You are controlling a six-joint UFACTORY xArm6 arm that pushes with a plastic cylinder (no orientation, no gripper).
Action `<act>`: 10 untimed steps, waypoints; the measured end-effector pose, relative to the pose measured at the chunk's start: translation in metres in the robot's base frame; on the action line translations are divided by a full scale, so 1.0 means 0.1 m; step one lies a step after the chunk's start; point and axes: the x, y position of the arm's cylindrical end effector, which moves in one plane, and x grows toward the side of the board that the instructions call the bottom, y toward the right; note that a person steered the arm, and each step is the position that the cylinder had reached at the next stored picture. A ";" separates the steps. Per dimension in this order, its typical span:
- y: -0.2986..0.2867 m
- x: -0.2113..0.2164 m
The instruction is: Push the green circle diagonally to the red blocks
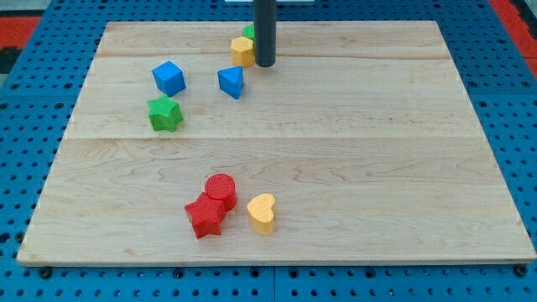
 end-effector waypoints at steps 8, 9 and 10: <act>0.84 -0.52; 1.09 -0.51; 1.15 -0.82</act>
